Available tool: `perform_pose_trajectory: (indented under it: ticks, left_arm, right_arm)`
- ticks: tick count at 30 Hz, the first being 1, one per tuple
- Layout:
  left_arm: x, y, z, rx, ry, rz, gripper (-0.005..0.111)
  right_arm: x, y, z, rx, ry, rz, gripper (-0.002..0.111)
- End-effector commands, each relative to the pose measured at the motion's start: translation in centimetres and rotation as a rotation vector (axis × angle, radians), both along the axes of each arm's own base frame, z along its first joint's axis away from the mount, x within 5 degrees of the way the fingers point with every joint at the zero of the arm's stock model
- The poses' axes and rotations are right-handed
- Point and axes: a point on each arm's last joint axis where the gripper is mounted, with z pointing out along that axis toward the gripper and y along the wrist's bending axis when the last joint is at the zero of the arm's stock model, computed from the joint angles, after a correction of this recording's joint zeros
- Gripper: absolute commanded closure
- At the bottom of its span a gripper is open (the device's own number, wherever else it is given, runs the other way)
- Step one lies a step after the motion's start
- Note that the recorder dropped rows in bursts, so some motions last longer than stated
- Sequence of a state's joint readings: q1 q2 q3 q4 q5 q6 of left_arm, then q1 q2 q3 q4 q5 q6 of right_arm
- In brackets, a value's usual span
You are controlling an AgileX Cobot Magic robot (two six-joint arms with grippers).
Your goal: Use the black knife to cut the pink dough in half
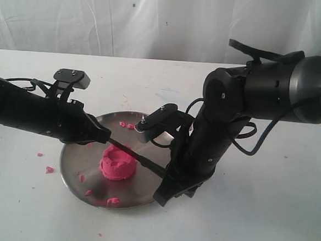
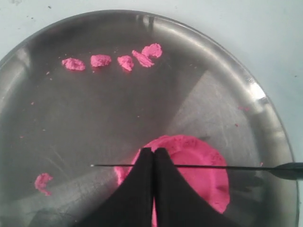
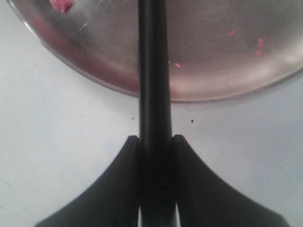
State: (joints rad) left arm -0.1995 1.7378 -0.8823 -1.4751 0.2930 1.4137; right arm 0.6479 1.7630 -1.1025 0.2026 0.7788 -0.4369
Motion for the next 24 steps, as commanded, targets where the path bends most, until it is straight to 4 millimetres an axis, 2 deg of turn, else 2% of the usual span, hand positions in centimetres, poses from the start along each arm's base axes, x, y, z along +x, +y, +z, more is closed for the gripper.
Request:
perform_pose_trajectory:
  ticks: [1,18,24]
  left_arm:
    - [-0.1,0.2,-0.3,0.014,0.007,0.030,0.107]
    - [-0.1,0.2,-0.3,0.020,0.004,0.028,0.107]
    - [0.0,0.1,1.3,0.004,-0.046,0.029,0.107]
  right_arm:
    - [0.0,0.2,0.2,0.010,-0.002,-0.002,0.108]
    - [-0.1,0.4,0.0,0.040,0.020,-0.023,0.108]
    - [0.0,0.5,-1.1,0.016,0.056,-0.023,0.108]
